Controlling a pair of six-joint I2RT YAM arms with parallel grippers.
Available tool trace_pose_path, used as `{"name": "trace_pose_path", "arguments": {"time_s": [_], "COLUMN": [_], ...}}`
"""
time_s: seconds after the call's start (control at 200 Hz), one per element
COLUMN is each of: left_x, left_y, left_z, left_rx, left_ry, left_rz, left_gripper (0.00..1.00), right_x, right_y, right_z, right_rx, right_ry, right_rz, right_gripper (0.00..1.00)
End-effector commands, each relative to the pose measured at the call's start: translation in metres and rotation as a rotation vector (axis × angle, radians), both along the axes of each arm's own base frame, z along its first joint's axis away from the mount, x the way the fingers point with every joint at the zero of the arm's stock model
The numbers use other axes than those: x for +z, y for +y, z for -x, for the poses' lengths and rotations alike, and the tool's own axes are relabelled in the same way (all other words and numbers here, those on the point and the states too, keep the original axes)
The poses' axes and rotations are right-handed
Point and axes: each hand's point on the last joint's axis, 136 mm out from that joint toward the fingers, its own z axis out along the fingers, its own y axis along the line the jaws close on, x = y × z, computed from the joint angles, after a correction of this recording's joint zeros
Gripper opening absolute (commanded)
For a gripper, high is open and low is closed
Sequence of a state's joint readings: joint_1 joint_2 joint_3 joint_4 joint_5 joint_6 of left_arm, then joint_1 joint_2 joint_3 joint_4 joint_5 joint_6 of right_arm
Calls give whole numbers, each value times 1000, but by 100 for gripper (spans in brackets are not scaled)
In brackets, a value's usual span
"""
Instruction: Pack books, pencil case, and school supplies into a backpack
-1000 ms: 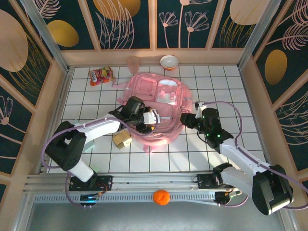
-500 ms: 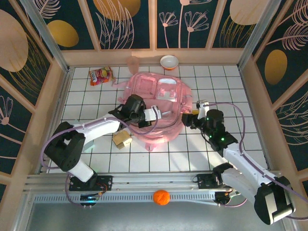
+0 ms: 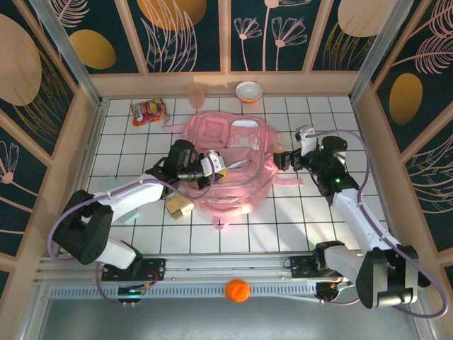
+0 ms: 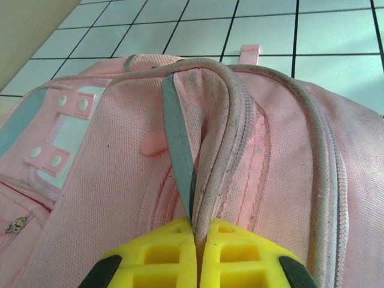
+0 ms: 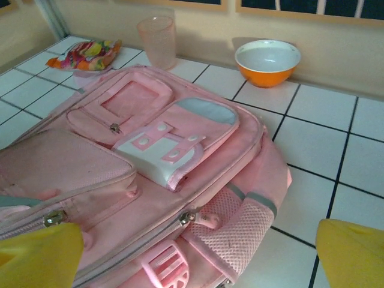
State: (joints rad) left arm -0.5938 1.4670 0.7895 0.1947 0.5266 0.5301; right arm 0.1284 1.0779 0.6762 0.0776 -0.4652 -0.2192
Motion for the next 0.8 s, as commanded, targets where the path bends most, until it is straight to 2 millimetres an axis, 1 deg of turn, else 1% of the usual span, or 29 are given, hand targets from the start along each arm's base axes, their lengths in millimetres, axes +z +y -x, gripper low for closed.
{"name": "trace_pose_path", "arguments": {"time_s": [0.0, 0.055, 0.11, 0.17, 0.29, 0.4, 0.42, 0.48, 0.56, 0.696, 0.796], "left_x": [59, 58, 58, 57, 59, 62, 62, 61, 60, 55, 53], "left_y": [-13, -13, -13, -14, -14, -16, -16, -17, -17, -17, -17], "left_z": [7, 7, 8, 8, 10, 12, 12, 12, 12, 13, 13], "left_rx": [-85, -83, -90, -94, -100, -119, -120, -123, -128, -141, -146], "left_ry": [-115, -110, -104, -101, -108, -106, -107, -106, -112, -104, -99], "left_rz": [190, 194, 198, 203, 224, 237, 238, 235, 228, 202, 196], "left_gripper": [0, 0, 0, 0, 0, 0, 0, 0, 0, 0, 0], "right_x": [12, 7, 2, -9, -36, -61, -63, -80, -94, -104, -107], "right_y": [10, 14, 14, 13, 15, 13, 13, 14, 16, 18, 20], "right_z": [-4, -4, -9, -14, -14, -14, -14, -11, -11, -24, -38], "right_rx": [148, 219, 240, 279, 381, 470, 481, 538, 585, 616, 627], "right_ry": [-64, -69, -66, -50, -6, 60, 66, 99, 108, 75, 65], "right_rz": [21, 41, 66, 112, 209, 294, 303, 340, 373, 395, 399], "right_gripper": [99, 98, 97, 95, 90, 83, 83, 80, 78, 78, 77]}}
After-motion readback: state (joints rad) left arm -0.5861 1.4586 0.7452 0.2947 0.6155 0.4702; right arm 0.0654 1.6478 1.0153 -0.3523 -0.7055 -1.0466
